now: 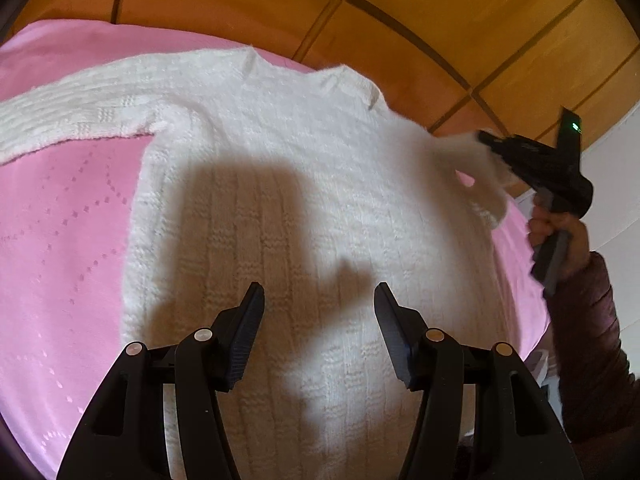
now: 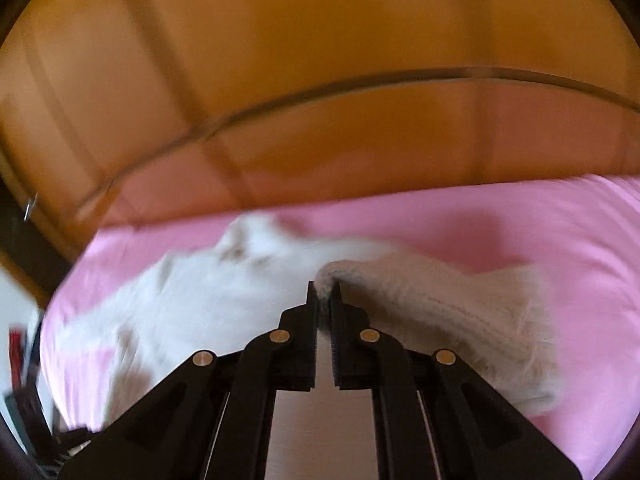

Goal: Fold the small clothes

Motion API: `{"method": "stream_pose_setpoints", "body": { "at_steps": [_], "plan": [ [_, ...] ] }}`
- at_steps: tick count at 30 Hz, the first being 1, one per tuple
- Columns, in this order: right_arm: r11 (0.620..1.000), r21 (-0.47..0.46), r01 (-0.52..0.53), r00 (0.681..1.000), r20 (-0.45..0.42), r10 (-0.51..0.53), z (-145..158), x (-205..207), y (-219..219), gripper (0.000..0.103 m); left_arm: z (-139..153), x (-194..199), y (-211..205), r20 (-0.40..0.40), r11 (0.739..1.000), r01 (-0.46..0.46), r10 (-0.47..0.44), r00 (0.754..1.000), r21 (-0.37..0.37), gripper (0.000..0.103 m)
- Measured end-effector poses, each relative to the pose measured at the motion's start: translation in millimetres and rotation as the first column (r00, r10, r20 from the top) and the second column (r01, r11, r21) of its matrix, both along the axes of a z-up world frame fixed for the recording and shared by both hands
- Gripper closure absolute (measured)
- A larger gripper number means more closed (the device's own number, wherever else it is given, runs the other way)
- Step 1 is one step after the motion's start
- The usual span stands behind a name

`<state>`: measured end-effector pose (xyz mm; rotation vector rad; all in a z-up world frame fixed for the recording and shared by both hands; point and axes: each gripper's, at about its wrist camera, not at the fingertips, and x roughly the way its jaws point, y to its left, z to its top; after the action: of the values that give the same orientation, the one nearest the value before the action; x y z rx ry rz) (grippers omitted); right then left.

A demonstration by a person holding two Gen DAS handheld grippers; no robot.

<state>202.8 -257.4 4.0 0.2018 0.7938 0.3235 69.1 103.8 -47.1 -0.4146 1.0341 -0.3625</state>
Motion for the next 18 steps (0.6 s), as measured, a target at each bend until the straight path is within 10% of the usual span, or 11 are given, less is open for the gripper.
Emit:
{"method": "stream_pose_setpoints", "body": {
  "at_steps": [4,6,7,18],
  "plan": [
    [0.989,-0.038,-0.141,0.990,-0.029,0.140,-17.7,-14.4,73.9,0.093,3.5,3.8,4.3,0.017,1.000,-0.010,0.010,1.000,-0.013,0.047],
    [0.985,-0.010,-0.174,0.984,-0.046,0.173,-25.5,-19.4,88.4,0.051,6.2,6.2,5.4,0.023,1.000,-0.010,0.011,1.000,-0.020,0.047],
    [0.986,0.008,-0.168,0.985,-0.040,0.168,-26.5,-23.1,89.3,0.047,8.2,8.4,5.6,0.029,1.000,-0.011,0.012,1.000,-0.022,0.047],
    [0.986,0.165,-0.013,0.997,-0.078,0.026,-39.2,-104.6,10.1,0.030,30.4,48.4,-34.2,0.133,0.998,0.033,-0.041,0.990,0.062,0.047]
  ]
}}
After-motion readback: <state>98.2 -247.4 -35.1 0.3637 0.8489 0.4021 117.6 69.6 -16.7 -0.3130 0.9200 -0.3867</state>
